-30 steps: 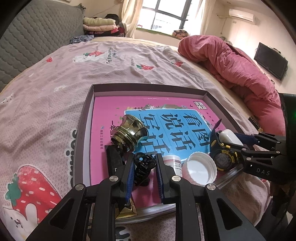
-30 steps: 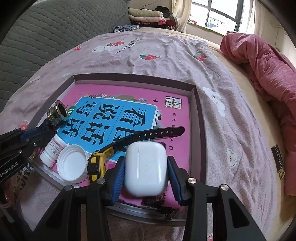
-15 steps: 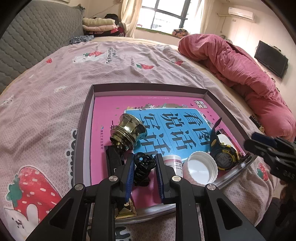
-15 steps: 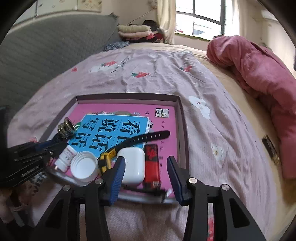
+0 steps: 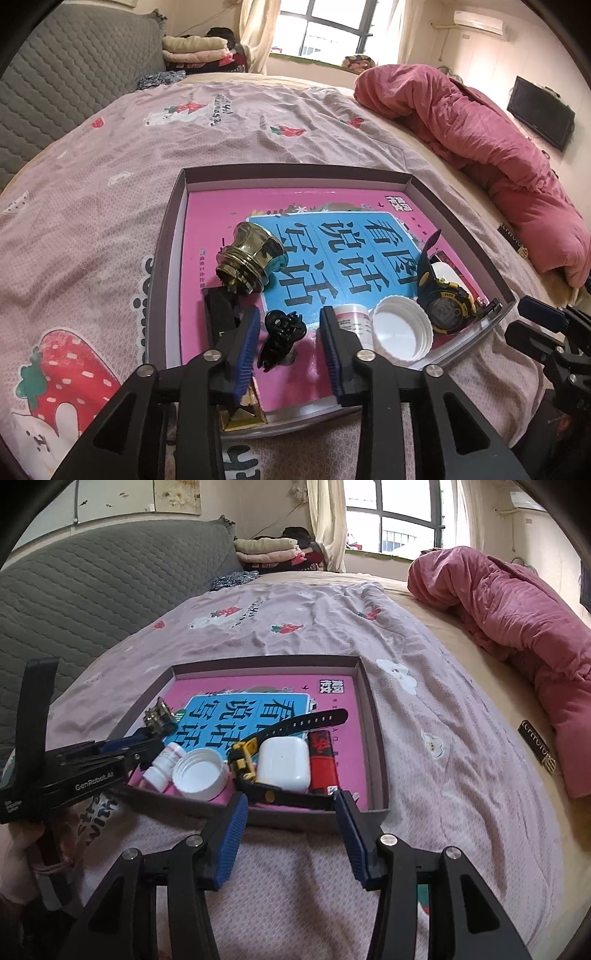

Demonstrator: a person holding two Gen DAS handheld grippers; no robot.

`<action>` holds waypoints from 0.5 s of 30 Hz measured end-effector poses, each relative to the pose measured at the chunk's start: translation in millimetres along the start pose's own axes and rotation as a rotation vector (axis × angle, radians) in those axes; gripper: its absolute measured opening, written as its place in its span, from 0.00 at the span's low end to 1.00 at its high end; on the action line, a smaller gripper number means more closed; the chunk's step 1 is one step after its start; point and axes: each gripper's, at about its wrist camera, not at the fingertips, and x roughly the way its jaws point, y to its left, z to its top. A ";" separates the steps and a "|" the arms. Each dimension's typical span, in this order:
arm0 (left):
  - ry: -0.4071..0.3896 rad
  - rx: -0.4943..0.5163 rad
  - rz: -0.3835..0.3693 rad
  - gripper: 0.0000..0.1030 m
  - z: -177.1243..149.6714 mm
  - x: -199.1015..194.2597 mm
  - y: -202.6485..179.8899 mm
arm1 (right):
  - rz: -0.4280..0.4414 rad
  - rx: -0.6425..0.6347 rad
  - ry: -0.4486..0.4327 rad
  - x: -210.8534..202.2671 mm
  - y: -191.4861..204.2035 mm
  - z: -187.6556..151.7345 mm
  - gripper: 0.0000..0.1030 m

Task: Organize rigid objects
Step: 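Open the right tool to release the earbud case while the left tool releases the clip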

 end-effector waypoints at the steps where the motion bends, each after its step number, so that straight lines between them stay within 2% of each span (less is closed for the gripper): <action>1: 0.000 -0.002 0.000 0.38 -0.4 -0.8 0.0 | 0.004 -0.004 -0.001 -1.2 1.3 -0.3 0.48; 11: -0.003 -0.042 0.005 0.39 -7.5 -13.6 7.4 | 0.014 -0.002 -0.023 -15.3 4.0 0.3 0.49; 12: -0.007 -0.043 0.008 0.41 -8.0 -15.0 7.6 | 0.015 0.003 -0.024 -16.5 3.1 0.4 0.50; 15: -0.018 -0.045 0.008 0.53 -9.7 -19.8 7.9 | 0.016 0.015 -0.033 -19.9 0.5 1.1 0.53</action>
